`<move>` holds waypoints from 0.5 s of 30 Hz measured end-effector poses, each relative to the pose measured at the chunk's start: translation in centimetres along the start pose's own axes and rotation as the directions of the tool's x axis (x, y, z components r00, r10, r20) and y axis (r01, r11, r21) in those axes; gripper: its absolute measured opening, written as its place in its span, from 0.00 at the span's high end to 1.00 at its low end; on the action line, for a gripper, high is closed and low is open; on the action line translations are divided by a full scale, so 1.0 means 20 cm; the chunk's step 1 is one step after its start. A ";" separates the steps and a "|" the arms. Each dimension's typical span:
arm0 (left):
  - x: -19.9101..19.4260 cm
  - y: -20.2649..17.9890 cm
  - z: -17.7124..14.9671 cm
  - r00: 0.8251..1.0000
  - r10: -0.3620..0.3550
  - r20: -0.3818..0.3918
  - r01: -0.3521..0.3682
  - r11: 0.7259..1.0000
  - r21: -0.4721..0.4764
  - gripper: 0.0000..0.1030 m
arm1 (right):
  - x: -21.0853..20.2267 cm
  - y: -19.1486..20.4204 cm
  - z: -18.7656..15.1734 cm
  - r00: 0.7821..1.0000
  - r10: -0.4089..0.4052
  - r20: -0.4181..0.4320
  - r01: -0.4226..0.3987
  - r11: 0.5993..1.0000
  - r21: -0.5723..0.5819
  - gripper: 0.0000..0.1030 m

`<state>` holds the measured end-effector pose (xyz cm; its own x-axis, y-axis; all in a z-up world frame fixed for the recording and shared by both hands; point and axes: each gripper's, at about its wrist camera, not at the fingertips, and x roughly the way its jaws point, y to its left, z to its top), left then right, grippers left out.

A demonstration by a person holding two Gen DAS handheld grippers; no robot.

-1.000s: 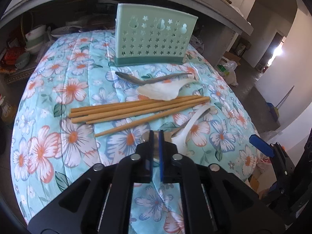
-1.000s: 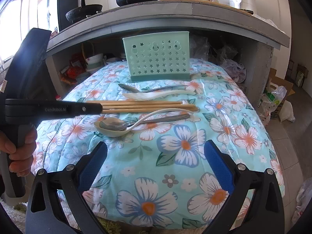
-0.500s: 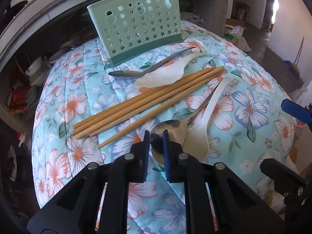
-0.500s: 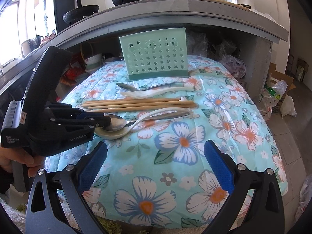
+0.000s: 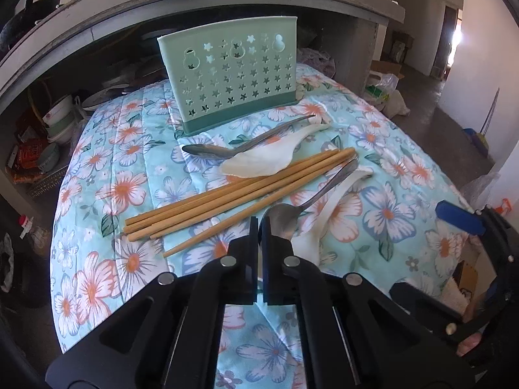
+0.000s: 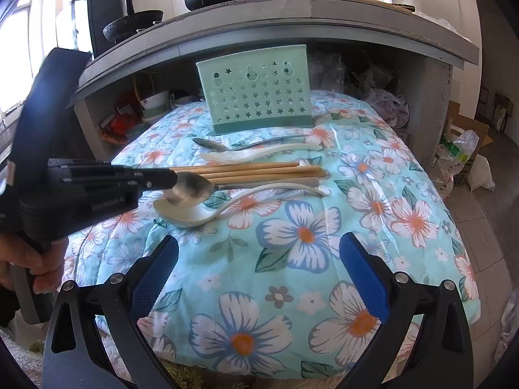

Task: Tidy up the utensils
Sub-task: 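Close the left gripper on the metal spoon handle and lift it, then grasp the cream ladle with the right gripper while the left gripper raises the metal spoon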

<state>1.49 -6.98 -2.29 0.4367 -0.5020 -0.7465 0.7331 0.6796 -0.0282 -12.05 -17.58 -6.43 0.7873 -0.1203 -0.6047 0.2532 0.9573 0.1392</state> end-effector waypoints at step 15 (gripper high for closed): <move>-0.23 0.16 0.11 0.989 -0.132 0.060 0.141 0.971 -0.191 1.00 | 0.12 0.31 0.03 0.995 0.096 0.014 -0.089 0.961 -0.262 0.28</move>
<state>2.91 -3.66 2.46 0.3668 -0.6188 -0.6947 0.6741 0.6914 -0.2599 -8.26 -12.13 -6.46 0.8156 -0.0310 -0.5778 0.0258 0.9995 -0.0173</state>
